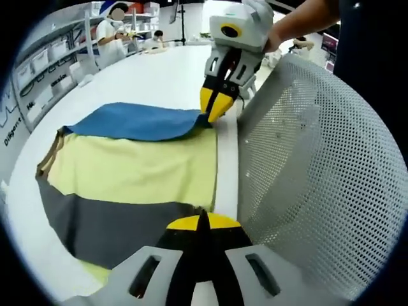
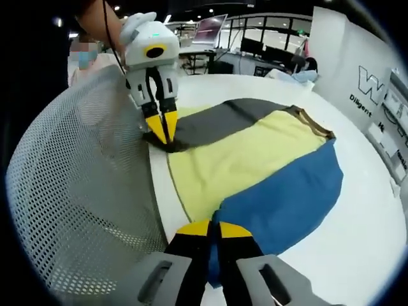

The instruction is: Fold the garment on the visible template until the final outline fits inside the template.

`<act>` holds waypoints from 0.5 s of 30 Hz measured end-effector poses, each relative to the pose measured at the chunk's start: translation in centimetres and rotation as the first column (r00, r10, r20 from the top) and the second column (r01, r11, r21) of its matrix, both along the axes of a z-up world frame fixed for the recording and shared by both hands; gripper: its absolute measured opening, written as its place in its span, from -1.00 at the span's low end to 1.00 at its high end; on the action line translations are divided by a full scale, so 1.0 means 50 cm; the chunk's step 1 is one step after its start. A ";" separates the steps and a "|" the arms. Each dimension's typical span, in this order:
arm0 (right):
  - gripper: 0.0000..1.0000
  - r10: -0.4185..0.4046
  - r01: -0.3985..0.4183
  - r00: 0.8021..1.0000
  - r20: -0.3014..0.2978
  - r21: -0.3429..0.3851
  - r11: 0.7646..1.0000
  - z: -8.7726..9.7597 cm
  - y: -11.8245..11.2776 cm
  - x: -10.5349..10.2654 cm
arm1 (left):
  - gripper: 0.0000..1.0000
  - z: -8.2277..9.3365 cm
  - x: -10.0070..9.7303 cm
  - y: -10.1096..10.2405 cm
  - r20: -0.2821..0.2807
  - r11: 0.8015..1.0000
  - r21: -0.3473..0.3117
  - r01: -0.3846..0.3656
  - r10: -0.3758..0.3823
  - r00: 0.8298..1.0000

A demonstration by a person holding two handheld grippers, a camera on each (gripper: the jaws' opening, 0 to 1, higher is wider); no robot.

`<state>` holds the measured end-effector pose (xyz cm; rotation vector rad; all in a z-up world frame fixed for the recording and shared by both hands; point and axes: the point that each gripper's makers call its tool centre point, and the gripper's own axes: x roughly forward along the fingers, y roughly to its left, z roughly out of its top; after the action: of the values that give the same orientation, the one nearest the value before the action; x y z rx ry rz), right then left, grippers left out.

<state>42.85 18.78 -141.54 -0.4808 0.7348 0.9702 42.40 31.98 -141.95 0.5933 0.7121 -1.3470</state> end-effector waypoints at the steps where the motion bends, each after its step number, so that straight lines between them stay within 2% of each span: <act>1: -1.00 -0.032 0.033 0.999 -0.011 0.020 0.999 0.004 -0.002 0.005 | -0.98 0.004 0.006 0.005 -0.002 1.000 -0.006 -0.017 0.017 1.000; 6: -1.00 -0.067 0.067 0.998 0.003 0.027 0.997 0.022 -0.016 0.033 | -0.98 0.030 0.051 0.040 0.031 0.996 -0.025 -0.091 0.091 0.995; 9: -1.00 -0.081 0.080 0.996 0.031 0.023 0.997 0.037 -0.027 0.057 | -0.99 0.047 0.089 0.065 0.047 0.986 -0.043 -0.160 0.162 0.986; 15: -1.00 -0.099 0.101 0.992 0.084 -0.016 0.995 0.062 -0.059 0.113 | -0.99 0.069 0.157 0.116 0.080 0.972 -0.040 -0.234 0.236 0.968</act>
<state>48.51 15.83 -138.42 -0.4944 0.6873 0.8452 50.27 37.76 -138.52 0.5213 0.6699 -1.1047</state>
